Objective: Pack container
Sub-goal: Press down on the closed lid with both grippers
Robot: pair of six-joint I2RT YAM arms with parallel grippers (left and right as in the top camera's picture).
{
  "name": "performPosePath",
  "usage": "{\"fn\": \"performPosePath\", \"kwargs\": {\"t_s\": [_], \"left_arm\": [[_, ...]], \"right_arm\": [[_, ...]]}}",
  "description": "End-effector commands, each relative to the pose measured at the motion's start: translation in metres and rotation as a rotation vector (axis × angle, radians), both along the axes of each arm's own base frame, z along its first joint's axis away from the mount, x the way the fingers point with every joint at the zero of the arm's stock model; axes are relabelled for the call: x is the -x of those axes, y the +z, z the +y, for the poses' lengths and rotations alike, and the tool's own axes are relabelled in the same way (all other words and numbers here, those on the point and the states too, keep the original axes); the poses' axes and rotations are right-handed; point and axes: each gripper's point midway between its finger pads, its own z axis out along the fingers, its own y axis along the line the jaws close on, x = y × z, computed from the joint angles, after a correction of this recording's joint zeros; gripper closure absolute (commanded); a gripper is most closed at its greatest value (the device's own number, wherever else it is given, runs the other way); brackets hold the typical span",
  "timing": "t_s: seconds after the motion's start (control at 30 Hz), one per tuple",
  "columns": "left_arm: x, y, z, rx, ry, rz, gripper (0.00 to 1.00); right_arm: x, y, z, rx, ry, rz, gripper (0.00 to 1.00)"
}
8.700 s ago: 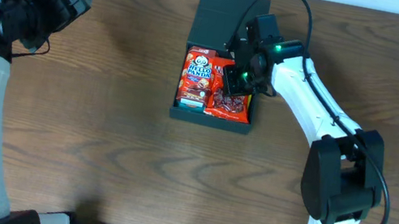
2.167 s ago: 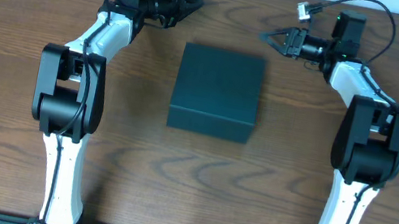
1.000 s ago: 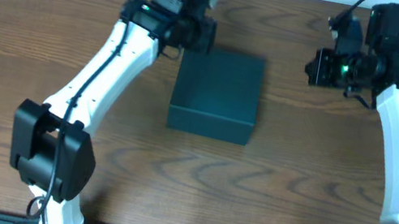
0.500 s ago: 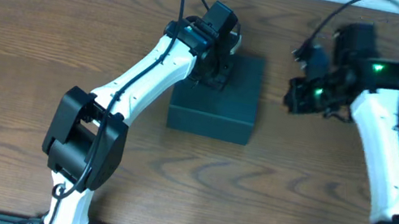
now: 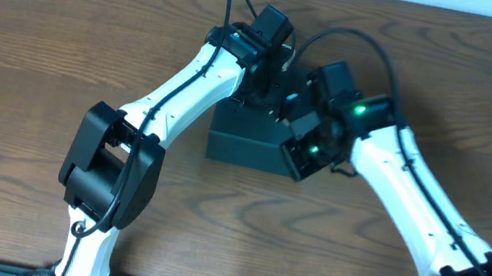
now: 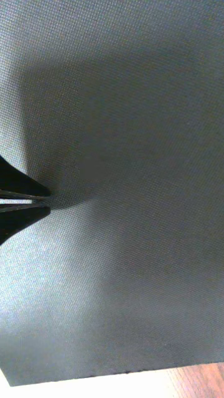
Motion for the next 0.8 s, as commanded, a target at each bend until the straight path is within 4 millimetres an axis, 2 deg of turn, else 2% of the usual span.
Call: {"fn": "performPosePath", "kwargs": {"t_s": [0.0, 0.13, 0.23, 0.33, 0.43, 0.57, 0.77], "left_arm": [[0.000, -0.031, 0.010, -0.049, 0.005, 0.052, 0.94], [-0.008, -0.028, 0.020, 0.003, 0.025, 0.070, 0.94], [-0.011, -0.021, 0.018, 0.108, 0.002, 0.094, 0.94], [-0.015, -0.020, 0.024, 0.118, 0.010, 0.093, 0.94], [-0.013, -0.015, 0.016, 0.186, -0.017, 0.108, 0.94], [-0.013, -0.013, 0.015, 0.205, -0.017, 0.116, 0.94], [-0.009, -0.011, 0.011, 0.232, -0.025, 0.132, 0.94]], "right_arm": [[0.006, -0.006, 0.000, 0.055, 0.015, -0.033, 0.98], [0.017, -0.024, 0.005, 0.097, 0.029, -0.042, 0.98], [0.011, -0.032, 0.000, 0.188, 0.002, -0.117, 0.98], [0.006, -0.039, 0.000, 0.259, -0.015, -0.202, 0.98], [0.003, -0.049, -0.002, 0.317, -0.070, -0.282, 0.98], [0.003, -0.059, 0.008, 0.290, -0.065, -0.326, 0.98], [-0.013, -0.053, 0.024, 0.208, -0.145, -0.377, 0.98]]}}
